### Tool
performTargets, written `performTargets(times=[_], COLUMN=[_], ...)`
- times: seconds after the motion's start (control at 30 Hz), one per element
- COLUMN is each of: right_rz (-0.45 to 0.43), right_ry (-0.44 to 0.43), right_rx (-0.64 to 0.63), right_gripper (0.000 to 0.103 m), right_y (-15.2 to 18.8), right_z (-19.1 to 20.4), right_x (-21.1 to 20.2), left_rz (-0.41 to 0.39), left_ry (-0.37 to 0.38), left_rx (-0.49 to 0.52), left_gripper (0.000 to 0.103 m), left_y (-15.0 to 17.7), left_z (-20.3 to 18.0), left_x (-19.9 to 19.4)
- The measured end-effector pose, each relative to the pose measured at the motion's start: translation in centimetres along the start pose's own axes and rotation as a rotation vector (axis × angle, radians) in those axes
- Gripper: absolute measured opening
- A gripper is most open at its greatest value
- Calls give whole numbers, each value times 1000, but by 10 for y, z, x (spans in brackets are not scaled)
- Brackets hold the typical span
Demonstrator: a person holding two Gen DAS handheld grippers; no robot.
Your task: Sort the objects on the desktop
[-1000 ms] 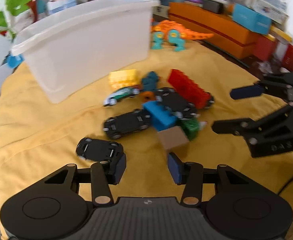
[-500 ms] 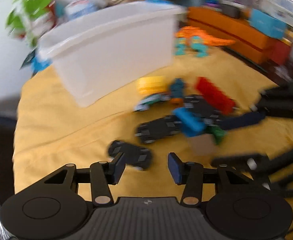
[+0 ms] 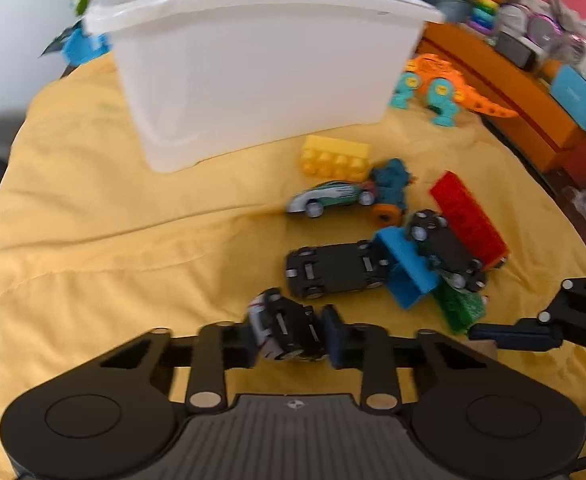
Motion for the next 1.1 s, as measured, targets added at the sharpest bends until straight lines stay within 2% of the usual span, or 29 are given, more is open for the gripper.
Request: performTargets(times=[0.03, 0.2, 0.3, 0.4, 0.53, 0.73, 0.93, 1.0, 1.1], right_rz=[4, 32, 44, 64, 74, 73, 71, 73, 71], right_ry=[4, 63, 101, 150, 164, 184, 185, 182, 179], right_rx=[3, 56, 94, 96, 103, 85, 110, 116, 119], right_gripper=[42, 42, 42, 42, 42, 42, 42, 42, 42], right_y=[3, 19, 27, 34, 37, 36, 43, 44, 44], right_z=[1, -1, -6, -10, -13, -12, -12, -12, -12], right_x=[-4, -20, -27, -30, -29, -32, -36, -37, -38], left_rz=[-12, -48, -67, -57, -47, -56, -65, -60, -59], left_ry=[-1, -22, -68, -58, -22, 8, 42, 60, 82], left_rx=[29, 177, 262, 341, 444, 481, 500, 498, 477], left_gripper=[22, 22, 22, 22, 25, 33, 36, 40, 41], left_y=[0, 11, 18, 30, 53, 72, 87, 92, 97], left_z=[-5, -19, -22, -34, -57, -72, -83, -85, -86], left_x=[-2, -22, -32, -36, -37, -40, -53, -56, -60])
Point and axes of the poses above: each gripper's, at about its wrist camera, not at the fingertips, and x roughly the way its jaws point, z to its left, y to its underside, the point moved 5 cm from there along x, roughly the way its jaws point, and after that the axes turned 13 degrees about -x, right-handed, at the moved point
